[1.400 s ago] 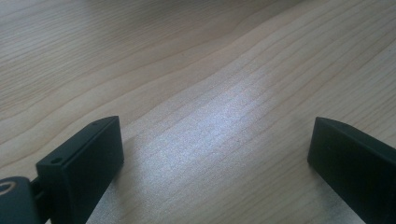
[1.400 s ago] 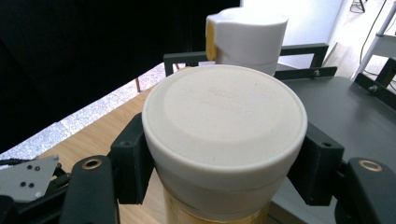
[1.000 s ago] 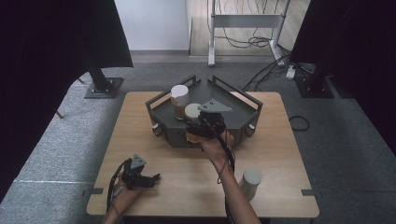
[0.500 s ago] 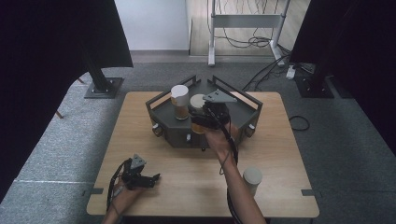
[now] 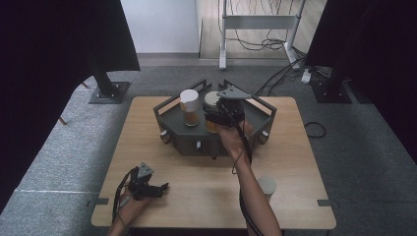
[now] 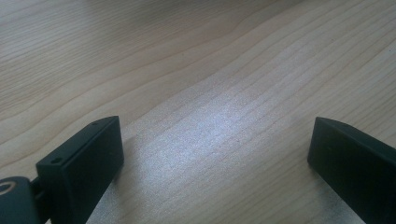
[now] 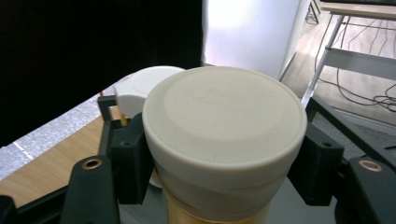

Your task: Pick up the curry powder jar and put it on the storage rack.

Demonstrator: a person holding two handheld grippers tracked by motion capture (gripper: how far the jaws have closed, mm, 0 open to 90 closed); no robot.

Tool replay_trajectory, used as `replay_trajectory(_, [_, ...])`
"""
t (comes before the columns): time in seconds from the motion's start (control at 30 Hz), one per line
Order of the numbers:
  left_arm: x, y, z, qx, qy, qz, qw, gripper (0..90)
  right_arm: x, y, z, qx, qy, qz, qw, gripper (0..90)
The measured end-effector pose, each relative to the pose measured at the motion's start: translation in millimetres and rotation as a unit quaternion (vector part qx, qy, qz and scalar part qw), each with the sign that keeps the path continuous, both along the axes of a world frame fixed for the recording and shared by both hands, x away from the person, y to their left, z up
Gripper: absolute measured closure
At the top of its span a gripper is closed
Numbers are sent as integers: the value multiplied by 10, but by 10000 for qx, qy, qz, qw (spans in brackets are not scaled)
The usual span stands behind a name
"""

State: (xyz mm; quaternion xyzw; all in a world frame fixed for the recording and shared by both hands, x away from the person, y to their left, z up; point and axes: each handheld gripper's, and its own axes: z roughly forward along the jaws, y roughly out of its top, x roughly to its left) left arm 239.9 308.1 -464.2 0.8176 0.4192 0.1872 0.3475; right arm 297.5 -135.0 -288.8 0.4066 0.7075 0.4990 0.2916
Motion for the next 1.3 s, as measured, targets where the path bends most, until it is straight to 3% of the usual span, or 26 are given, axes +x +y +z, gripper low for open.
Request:
replay_trajectory(0.5, [0, 0, 1, -1, 4, 0, 10000, 33, 211, 49, -102, -63, 105, -186, 9998, 332])
replay_trajectory(0.93, [-1, 0, -1, -2, -1, 2, 10000, 34, 288, 148, -168, -346, 195, -187, 9990, 332])
replay_trajectory(1.3, [-1, 0, -1, -5, -2, 3, 10000, 33, 325, 100, -216, -199, 274, -205, 9992, 331])
